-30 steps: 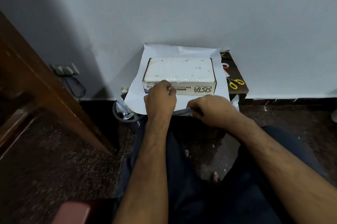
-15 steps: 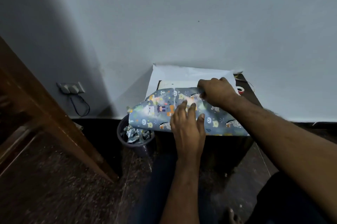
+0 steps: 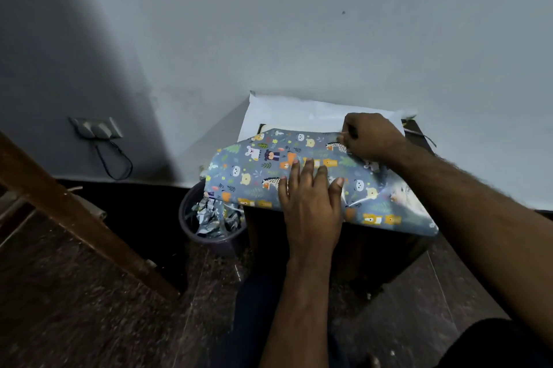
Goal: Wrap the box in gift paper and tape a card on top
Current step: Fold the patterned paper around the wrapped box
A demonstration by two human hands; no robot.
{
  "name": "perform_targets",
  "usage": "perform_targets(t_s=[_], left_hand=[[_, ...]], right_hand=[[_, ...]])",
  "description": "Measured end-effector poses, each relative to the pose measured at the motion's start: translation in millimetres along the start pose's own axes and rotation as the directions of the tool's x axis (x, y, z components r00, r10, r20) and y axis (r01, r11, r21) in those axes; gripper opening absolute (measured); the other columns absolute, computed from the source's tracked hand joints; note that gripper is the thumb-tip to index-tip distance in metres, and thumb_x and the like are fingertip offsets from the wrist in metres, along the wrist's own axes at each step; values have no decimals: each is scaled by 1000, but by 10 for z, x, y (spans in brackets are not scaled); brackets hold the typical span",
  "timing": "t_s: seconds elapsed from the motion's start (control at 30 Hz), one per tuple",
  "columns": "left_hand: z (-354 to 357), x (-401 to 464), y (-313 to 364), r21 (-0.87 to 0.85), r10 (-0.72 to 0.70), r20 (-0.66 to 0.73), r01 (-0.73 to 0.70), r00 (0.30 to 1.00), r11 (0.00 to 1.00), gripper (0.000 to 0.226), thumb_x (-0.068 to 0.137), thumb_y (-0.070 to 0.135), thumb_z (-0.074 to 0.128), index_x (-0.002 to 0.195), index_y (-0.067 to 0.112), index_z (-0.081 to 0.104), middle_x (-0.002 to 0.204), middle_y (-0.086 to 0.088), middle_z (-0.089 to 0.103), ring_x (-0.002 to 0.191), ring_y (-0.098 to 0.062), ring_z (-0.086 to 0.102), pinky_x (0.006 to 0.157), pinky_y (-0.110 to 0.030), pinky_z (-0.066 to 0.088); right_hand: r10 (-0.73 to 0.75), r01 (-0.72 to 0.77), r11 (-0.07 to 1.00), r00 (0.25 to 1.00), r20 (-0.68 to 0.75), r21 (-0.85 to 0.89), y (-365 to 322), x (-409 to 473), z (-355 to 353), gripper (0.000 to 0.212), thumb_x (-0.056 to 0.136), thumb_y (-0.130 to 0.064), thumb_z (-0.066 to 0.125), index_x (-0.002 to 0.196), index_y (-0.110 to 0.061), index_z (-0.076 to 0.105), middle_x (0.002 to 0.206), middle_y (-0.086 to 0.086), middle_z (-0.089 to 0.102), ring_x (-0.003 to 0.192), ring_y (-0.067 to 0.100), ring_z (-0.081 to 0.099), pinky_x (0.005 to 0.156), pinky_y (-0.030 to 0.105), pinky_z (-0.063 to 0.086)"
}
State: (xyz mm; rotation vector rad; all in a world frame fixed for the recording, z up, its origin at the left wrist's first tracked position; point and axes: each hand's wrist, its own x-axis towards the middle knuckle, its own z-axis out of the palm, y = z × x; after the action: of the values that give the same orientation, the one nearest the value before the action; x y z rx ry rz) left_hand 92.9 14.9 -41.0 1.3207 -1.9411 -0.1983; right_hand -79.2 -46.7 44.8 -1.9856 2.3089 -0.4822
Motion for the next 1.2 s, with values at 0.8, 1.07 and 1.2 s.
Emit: perform_targets(t_s=[0.8, 1.07, 1.2], left_hand=[[-120, 130, 1, 90, -51, -15, 52, 999, 995, 30, 91, 40, 56, 101, 17, 71, 106, -7, 62, 101, -30, 59, 91, -47, 47], [-103, 608, 26, 142, -38, 181, 12, 983, 990, 30, 97, 26, 53, 123, 19, 67, 134, -2, 61, 126, -29, 50, 102, -44, 37], [-50, 919, 51, 163, -54, 299, 5, 953, 987, 35, 100, 27, 46, 132, 21, 58, 137, -1, 56, 130, -28, 44, 104, -43, 34]], right_hand=[[-50, 51, 998, 998, 32, -28, 31, -241, 340, 47, 103, -45, 41, 148, -33, 42, 138, -1, 58, 130, 31, 49, 107, 48, 31], [-25, 25, 1000, 999, 28, 16, -14, -258, 343, 42, 102, -44, 43, 142, -37, 50, 136, -5, 59, 127, 27, 51, 106, 46, 32], [6, -10, 998, 999, 52, 68, 27, -80, 314, 26, 102, -35, 42, 121, -34, 59, 116, -4, 66, 107, 25, 60, 92, 40, 43]])
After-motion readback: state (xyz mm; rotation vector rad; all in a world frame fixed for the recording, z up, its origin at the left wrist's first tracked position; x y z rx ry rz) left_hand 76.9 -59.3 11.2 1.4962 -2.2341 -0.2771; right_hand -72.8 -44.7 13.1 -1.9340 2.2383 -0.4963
